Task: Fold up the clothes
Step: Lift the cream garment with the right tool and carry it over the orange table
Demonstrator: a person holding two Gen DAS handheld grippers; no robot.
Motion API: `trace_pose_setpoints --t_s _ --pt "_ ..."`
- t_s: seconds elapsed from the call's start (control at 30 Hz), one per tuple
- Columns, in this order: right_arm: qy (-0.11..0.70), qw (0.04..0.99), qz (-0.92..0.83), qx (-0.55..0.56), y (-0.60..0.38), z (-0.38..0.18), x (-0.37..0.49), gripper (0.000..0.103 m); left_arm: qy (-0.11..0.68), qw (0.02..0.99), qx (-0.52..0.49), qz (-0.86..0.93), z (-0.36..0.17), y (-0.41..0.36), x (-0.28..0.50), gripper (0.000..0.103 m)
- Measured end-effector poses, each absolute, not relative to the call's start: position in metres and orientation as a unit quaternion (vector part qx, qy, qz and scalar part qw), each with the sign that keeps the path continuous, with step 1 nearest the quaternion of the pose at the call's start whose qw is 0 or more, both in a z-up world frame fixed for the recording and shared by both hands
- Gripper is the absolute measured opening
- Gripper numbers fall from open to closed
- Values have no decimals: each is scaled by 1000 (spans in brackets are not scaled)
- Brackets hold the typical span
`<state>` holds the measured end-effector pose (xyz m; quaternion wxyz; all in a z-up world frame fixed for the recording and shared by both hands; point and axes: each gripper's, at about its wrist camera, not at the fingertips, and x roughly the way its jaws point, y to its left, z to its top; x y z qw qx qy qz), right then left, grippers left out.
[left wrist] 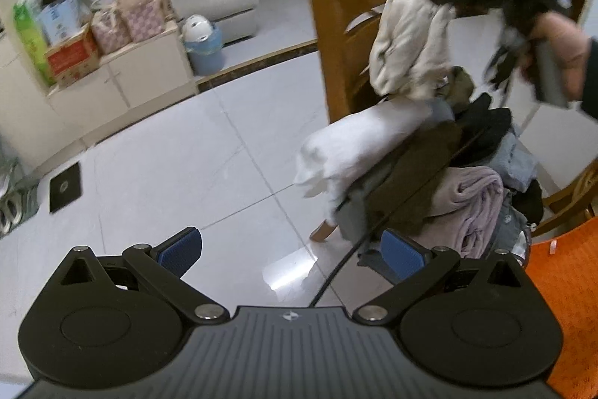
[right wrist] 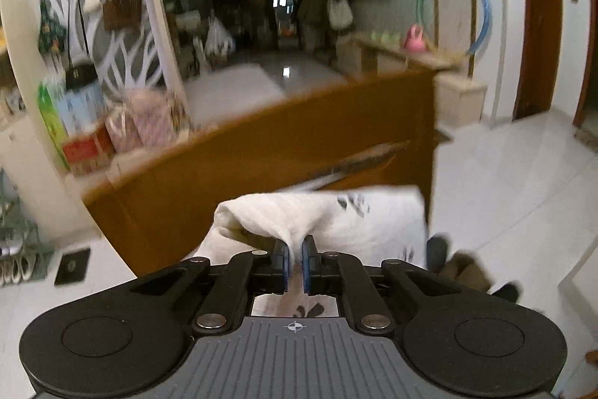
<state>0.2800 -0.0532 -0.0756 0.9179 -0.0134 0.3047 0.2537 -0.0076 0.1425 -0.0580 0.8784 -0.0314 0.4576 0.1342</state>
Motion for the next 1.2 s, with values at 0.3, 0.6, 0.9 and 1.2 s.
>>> trace_pose_setpoints --t_s 0.3,0.6,0.9,1.2 --pt "244 941 235 5 -159 34 198 8 418 907 -3 42 -41 98 22 103" --pt "217 966 142 10 -262 111 72 8 402 910 35 -98 -34 24 34 103" --pt "129 991 -23 10 -370 208 -76 7 370 887 83 -264 -28 -87 9 103" --pt "72 978 -198 -13 -469 270 -220 8 320 849 126 -401 -19 -222 -49 103"
